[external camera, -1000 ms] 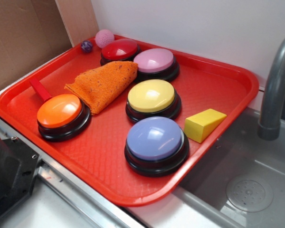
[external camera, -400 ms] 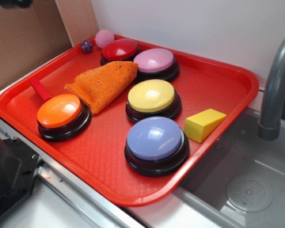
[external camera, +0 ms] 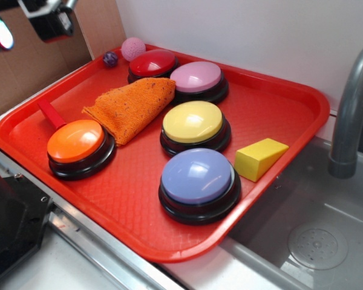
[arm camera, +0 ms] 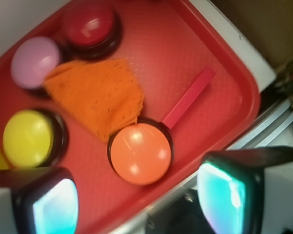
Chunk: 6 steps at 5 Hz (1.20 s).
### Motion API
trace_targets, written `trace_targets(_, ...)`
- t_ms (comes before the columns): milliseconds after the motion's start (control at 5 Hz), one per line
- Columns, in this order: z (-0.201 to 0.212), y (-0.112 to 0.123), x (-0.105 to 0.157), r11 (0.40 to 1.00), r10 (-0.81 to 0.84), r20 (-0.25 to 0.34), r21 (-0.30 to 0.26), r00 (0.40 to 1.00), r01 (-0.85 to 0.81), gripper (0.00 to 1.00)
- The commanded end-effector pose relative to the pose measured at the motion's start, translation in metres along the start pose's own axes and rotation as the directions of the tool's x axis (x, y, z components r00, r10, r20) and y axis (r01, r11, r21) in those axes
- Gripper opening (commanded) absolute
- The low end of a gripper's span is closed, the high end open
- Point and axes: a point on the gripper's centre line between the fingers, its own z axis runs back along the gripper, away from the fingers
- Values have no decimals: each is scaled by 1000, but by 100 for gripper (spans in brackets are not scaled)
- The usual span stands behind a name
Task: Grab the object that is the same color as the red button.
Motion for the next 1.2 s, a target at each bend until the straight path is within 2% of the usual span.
trace_targets(0, -58, 49, 28, 927, 366, 104, 42, 925, -372, 100)
trace_targets(200, -78, 58, 29, 887, 452, 108, 51, 885, -459, 100)
trace_targets(400, -111, 65, 37, 867, 486, 91, 79, 869, -492, 100)
trace_targets(600, -124, 67, 35, 852, 505, 102, 100, 857, -514, 100)
trace_targets(800, -136, 68, 32, 845, 514, 104, 109, 851, -524, 93)
trace_targets(1000, -130, 67, 32, 854, 502, 121, 85, 856, -513, 2)
